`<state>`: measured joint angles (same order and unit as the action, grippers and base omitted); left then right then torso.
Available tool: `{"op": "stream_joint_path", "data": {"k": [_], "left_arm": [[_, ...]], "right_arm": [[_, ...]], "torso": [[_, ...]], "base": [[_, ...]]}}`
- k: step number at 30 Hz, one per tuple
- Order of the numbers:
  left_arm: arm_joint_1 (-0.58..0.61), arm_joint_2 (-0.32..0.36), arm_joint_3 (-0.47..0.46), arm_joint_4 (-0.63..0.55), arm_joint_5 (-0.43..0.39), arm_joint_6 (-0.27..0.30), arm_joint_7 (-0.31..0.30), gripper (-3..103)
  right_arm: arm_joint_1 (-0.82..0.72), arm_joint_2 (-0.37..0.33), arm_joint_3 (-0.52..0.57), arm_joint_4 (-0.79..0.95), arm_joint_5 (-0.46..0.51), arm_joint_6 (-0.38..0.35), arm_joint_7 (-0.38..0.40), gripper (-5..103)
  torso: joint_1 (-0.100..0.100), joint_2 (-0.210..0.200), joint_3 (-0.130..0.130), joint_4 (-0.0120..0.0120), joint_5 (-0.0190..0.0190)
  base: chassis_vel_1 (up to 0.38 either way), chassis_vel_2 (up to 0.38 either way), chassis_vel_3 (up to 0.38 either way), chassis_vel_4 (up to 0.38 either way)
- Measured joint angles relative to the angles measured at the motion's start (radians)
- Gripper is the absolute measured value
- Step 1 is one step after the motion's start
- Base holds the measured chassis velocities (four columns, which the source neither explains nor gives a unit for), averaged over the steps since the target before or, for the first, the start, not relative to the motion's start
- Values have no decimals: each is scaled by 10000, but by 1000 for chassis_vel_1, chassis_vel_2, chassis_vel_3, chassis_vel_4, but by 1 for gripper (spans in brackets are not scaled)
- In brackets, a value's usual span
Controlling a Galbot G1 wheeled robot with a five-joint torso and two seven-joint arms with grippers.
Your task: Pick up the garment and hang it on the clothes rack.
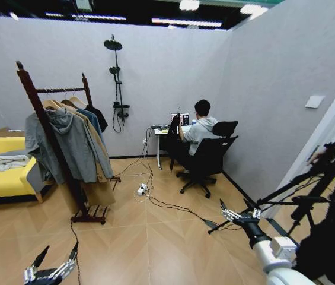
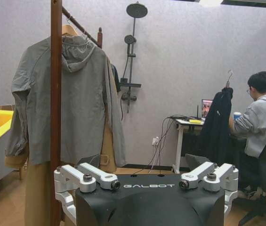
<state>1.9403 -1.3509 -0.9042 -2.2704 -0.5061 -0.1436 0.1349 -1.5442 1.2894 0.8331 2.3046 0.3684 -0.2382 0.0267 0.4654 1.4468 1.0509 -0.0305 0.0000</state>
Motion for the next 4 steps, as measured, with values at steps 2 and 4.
{"op": "stream_joint_path", "data": {"k": [2,4], "left_arm": [[0,0,0,0,0,0,0,100],[0,0,0,0,0,0,0,100]], "right_arm": [[0,0,0,0,0,0,0,100],[0,0,0,0,0,1,0,100]], "torso": [[0,0,0,0,0],[0,0,0,0,0]], "base": [[0,0,0,0],[0,0,0,0]]}}
